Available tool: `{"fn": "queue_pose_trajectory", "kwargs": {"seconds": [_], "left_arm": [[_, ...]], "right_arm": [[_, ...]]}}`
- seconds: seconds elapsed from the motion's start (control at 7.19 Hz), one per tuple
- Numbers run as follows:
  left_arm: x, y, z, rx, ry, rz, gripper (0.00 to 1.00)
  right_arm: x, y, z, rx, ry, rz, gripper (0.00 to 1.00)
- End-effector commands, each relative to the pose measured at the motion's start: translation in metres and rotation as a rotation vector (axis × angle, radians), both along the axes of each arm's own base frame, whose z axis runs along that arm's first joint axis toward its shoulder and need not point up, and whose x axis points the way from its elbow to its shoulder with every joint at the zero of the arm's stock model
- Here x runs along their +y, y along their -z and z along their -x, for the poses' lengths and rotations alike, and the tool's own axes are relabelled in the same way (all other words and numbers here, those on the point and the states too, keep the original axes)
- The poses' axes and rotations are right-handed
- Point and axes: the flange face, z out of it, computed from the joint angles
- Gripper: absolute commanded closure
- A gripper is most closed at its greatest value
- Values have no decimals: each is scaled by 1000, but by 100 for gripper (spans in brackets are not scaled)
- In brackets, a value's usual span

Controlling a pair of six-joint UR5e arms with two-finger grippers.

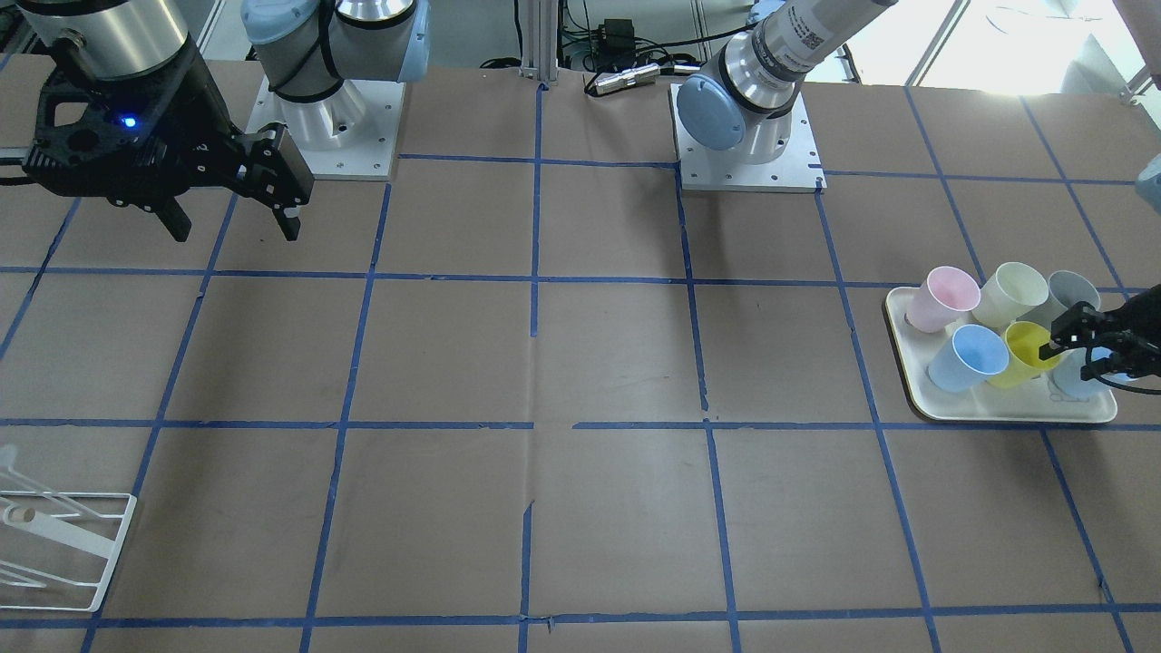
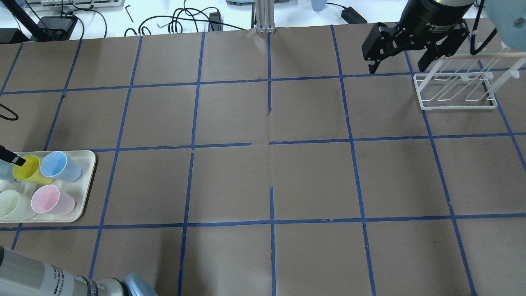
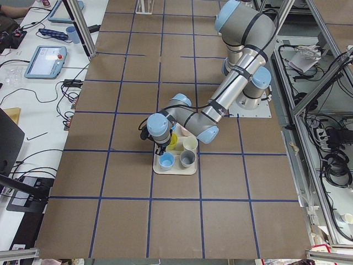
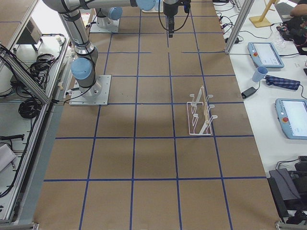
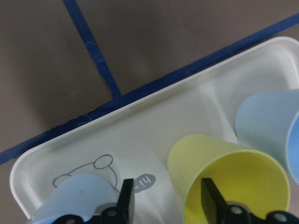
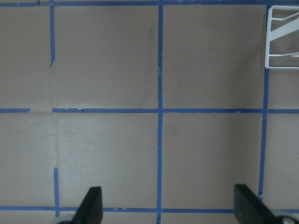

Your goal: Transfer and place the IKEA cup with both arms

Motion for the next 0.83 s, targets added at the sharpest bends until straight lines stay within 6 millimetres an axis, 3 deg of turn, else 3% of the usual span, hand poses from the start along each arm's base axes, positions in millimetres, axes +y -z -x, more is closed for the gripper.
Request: {"fn": "queue_pose_trajectory", "kwargs": {"seconds": [0.0, 0.14, 0.28, 0.42, 0.7], "left_arm": [[-3, -28, 7, -31, 5, 26, 16], [-7, -48, 14, -38, 8, 31, 16], [-20, -71, 35, -39, 32, 34, 16], [-37, -103, 67, -61, 15, 42, 16], [-61, -152, 183, -63, -104, 0, 10]], "right_arm": [[0, 1, 0, 2, -3, -2, 0], [1, 0, 0, 2, -3, -1, 0], [1, 0, 0, -1, -3, -1, 0], [1, 0, 0, -3, -5, -1, 0], [0, 1, 0, -4, -6, -2, 0]]}}
